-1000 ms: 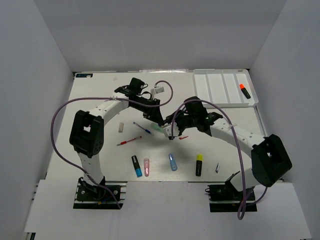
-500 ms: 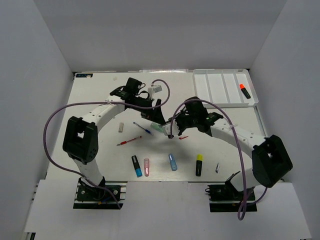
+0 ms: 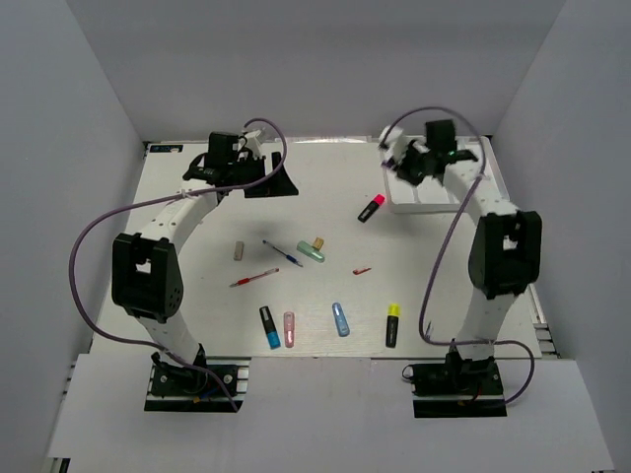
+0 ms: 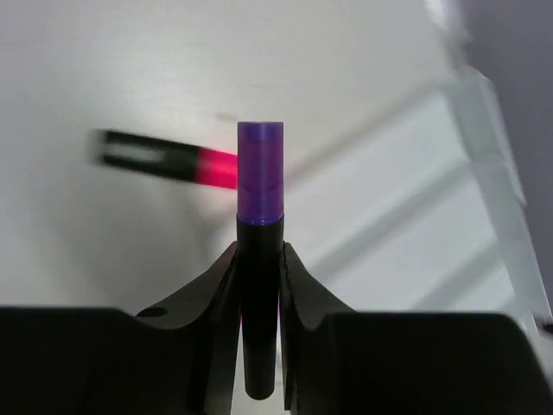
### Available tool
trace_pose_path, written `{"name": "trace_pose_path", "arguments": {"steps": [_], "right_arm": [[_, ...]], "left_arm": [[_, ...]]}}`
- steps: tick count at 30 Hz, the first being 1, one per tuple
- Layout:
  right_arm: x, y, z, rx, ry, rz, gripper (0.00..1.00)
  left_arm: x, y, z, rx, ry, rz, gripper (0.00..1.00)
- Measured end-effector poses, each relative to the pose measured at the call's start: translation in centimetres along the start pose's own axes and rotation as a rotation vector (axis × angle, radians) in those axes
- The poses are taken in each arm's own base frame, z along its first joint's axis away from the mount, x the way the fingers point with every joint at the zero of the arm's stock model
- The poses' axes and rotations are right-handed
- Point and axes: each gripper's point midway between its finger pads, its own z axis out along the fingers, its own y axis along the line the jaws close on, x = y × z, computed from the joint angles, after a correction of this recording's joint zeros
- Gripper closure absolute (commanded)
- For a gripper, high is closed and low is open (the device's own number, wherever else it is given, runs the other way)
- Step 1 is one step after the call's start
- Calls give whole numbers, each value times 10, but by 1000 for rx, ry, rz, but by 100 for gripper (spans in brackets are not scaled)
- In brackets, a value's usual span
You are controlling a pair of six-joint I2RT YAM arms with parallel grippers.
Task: Sort the stationery into containers
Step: Place the stationery into the container
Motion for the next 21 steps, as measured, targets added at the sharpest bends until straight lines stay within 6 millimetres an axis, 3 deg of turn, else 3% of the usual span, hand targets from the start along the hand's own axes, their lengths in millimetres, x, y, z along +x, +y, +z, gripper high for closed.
{"name": "trace_pose_path", "arguments": {"steps": [2, 4, 7, 10, 12, 21], "right_arm": [[27, -77, -7, 131, 15, 161, 100], [74, -142, -30, 264, 49, 315, 100], [142, -198, -64, 407, 105, 476, 100], [195, -214, -85, 483, 161, 590, 100], [215, -211, -89, 492, 184, 648, 100], [235, -196, -64, 453, 182, 766, 100]], "left_arm": [[0, 6, 1, -30, -18, 1, 2], [9, 11, 2, -59, -16, -4, 2], [18, 17, 3, -89, -8, -10, 2], [22, 22, 4, -106, -3, -11, 3], [21, 23, 4, -114, -5, -10, 3], [20, 27, 4, -132, -10, -5, 3]]}}
